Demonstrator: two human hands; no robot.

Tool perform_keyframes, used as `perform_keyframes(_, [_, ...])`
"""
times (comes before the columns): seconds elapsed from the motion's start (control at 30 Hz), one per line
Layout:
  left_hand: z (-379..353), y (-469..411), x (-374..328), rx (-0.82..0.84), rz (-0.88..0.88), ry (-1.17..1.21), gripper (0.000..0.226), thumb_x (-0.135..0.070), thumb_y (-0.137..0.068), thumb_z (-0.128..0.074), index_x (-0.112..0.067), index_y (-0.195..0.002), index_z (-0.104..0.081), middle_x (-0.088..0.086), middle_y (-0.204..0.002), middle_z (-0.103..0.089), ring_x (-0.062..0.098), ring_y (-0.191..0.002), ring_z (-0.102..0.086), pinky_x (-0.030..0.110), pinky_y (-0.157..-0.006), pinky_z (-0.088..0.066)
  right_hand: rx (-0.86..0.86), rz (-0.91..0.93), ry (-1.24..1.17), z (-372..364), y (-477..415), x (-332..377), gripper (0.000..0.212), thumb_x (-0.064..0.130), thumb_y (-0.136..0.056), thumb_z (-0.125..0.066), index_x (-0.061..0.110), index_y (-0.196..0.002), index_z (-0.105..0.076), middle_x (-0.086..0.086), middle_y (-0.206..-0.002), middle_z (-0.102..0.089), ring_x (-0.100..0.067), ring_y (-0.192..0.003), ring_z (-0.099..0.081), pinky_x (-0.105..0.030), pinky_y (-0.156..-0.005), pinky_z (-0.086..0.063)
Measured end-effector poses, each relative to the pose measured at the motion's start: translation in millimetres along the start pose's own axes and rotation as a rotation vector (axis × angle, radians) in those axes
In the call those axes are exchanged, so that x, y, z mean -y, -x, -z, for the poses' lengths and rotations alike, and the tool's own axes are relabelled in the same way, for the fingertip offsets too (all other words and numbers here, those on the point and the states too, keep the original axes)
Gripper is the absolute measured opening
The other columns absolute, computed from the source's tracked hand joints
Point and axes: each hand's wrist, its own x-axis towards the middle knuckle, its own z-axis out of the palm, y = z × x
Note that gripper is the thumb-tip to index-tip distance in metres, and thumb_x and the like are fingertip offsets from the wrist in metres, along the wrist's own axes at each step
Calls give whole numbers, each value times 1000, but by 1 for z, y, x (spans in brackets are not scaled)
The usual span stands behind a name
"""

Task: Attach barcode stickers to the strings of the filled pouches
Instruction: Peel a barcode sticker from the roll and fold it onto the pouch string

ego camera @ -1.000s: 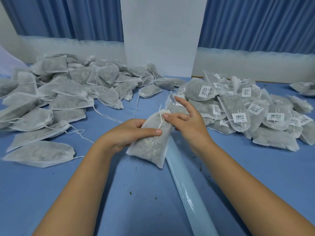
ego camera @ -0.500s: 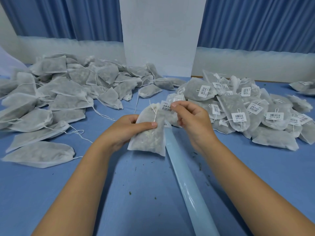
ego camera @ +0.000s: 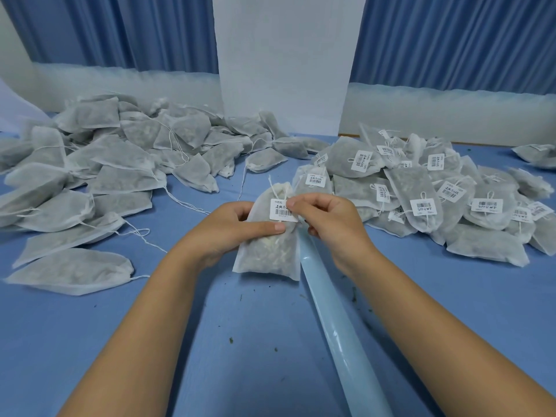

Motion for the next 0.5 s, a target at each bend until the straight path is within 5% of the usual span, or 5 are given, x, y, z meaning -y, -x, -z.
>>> perform_keyframes(0.1, [0,0,0,2,-14,3,38,-32,-64,-83,-19,-100,-76,3,-101,-77,16,-93,-73,21,-74,-57,-4,54,93,-1,1,-2,9,18,-78,-81,17,-86,-76,2,-66,-52,-4,-60,-48,-13,-59,-42])
perform_keyframes(0.3, [-6,-1,-1,-77,3,-22,43,-50,-68,-76,-17,-97,-76,4,-98,-77,17,-90,-73,29,-80,-57,-9,165,170,-3,1,-6,13,12,-78,-80,20,-85,-72,15,-55,-41,-2,-51,-34,-12,-52,-34])
perform_keyframes(0.5, [-3,-3,1,-116,17,-10,13,-27,-94,-64,-23,-95,-77,0,-93,-77,11,-83,-73,20,-66,-57,-54,173,162,-3,1,-5,31,15,-77,-82,24,-103,-68,11,-68,-51,-4,-57,-41,-15,-61,-42])
